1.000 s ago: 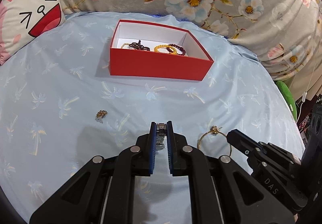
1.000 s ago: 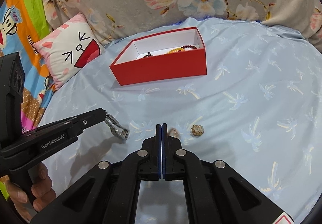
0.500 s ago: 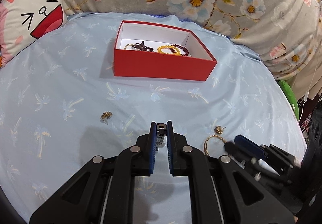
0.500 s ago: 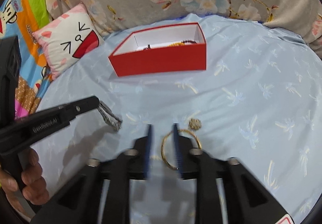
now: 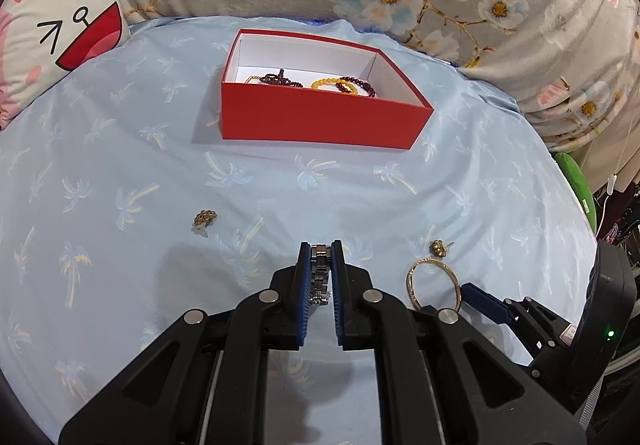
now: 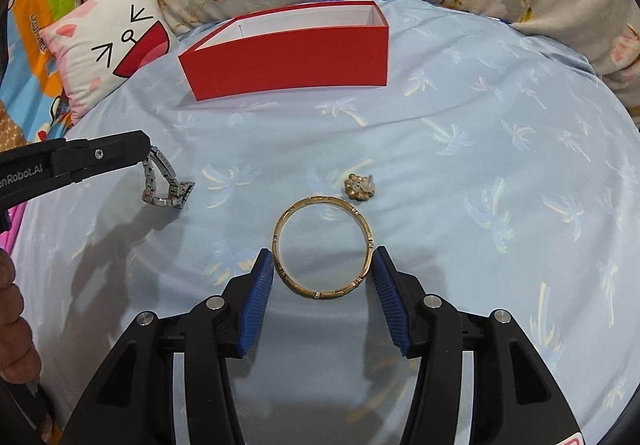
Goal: Organize jewelry
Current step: 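Lift the watch and bangle and carry both over the red box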
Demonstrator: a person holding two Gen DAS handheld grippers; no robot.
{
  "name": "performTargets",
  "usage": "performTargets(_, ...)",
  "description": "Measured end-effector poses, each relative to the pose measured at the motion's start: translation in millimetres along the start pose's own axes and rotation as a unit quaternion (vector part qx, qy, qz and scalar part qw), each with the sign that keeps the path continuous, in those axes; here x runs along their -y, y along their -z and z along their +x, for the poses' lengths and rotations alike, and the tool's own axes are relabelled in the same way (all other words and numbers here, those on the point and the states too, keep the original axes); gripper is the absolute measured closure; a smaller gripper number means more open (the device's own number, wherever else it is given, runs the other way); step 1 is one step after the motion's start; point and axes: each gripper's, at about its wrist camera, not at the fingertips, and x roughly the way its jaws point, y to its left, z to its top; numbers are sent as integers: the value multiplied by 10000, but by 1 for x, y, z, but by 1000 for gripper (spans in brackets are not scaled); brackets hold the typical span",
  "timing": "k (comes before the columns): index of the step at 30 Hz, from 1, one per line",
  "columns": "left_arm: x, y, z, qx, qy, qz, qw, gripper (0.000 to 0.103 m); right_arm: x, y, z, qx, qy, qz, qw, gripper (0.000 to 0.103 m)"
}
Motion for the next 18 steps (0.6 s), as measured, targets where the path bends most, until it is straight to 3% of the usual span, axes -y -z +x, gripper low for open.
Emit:
performTargets(3, -2, 1, 0, -8, -8, -10, 10000, 94, -5, -2, 3, 21, 10, -71, 10000, 65)
performTargets(4, -3, 1, 0, -10, -8, -16, 10000, 94, -5, -3, 2, 43, 8, -64, 10000, 89)
performTargets(5, -4, 1, 0, -12, -4, -26, 10000, 94, -4, -5, 3, 18, 33, -60, 10000, 96)
performTargets(6, -4, 1, -1, -10, 1, -33, 10000, 94, -3, -6, 4, -34, -30, -25, 10000, 100)
performTargets(10, -5, 0, -2, 7, 1, -49, 10000, 94, -2, -7, 3, -66, -137, -14, 9999, 100)
performTargets(11, -6, 0, -2, 9, -1, -55, 10000, 94, -2, -7, 3, -67, -169, 4, 9998, 99)
performTargets(12, -6, 0, -2, 10, -4, -61, 10000, 94, -2, -7, 1, -32, -227, 39, 9997, 89)
performTargets(13, -7, 0, -3, 9, 4, -75, 10000, 94, -1, -6, -1, -7, -275, 69, 9996, 69)
performTargets(15, -8, 1, -3, 11, 7, -88, 10000, 94, -3, -5, -7, 100, -348, 75, 9993, 40)
performTargets(18, -9, 1, -3, 10, 7, -81, 10000, 94, -15, -4, -13, 234, -389, -107, 9989, 36)
